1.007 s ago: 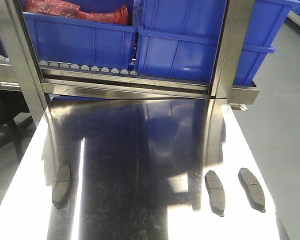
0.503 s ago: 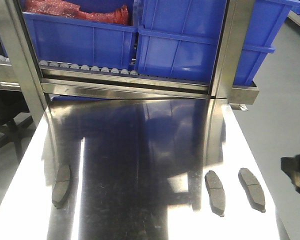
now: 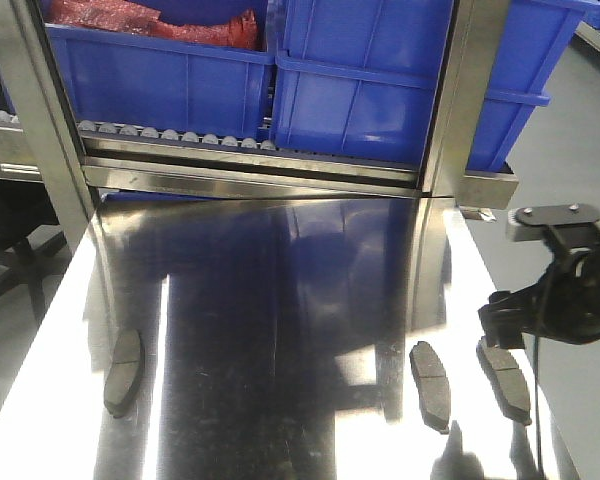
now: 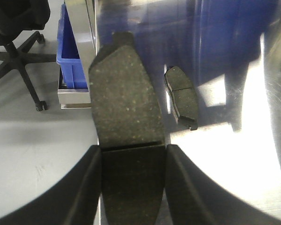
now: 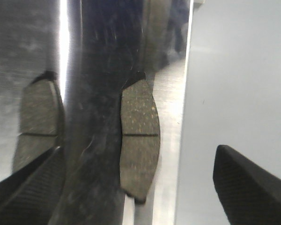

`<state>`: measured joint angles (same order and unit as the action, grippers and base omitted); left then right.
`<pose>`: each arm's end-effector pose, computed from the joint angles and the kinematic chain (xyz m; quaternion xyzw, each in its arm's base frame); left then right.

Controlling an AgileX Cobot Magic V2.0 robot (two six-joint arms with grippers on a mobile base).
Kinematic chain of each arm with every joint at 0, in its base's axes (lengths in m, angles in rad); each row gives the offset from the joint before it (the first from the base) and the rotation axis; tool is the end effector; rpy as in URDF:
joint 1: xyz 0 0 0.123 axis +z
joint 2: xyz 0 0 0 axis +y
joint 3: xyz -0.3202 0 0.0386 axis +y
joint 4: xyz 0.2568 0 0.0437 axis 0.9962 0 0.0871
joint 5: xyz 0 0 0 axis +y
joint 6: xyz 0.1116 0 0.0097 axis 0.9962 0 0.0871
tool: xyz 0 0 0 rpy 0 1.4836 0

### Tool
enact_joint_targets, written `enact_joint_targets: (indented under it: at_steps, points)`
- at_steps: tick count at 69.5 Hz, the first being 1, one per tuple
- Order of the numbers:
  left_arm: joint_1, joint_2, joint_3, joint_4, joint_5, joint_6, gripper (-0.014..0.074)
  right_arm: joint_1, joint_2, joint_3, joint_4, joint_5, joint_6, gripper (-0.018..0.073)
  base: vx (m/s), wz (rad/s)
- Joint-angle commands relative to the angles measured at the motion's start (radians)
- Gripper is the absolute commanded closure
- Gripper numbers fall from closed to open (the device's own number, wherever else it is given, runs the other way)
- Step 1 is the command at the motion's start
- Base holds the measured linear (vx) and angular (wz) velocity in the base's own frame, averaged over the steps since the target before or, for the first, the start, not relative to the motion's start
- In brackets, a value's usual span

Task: Move and align brake pads A on conveyor
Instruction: 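Lower the right gripper onto the brake pad nearest the right arm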

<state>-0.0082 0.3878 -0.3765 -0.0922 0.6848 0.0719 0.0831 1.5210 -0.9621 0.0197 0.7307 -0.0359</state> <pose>0.0672 -0.0071 0.2568 0.0173 0.8856 -0.0276 0.4632 0.3026 0.0267 0.2411 -0.0525 0.9817 0.0121 0.1829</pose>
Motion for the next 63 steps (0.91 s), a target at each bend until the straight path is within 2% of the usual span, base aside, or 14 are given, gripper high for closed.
enact_joint_targets:
  at_steps: [1, 28, 63]
  points:
    - [-0.006, 0.006, -0.029, -0.012, -0.08, -0.007, 0.0422, -0.004, 0.053, -0.056, 0.001, -0.029, -0.011, -0.0034, 0.0, 0.0]
    - [-0.006, 0.006, -0.029, -0.012, -0.08, -0.007, 0.0422, -0.004, 0.197, -0.07, 0.012, -0.037, -0.017, 0.0016, 0.0, 0.0]
    - [-0.006, 0.006, -0.029, -0.012, -0.08, -0.007, 0.0422, -0.004, 0.21, -0.07, 0.012, -0.036, -0.029, 0.022, 0.0, 0.0]
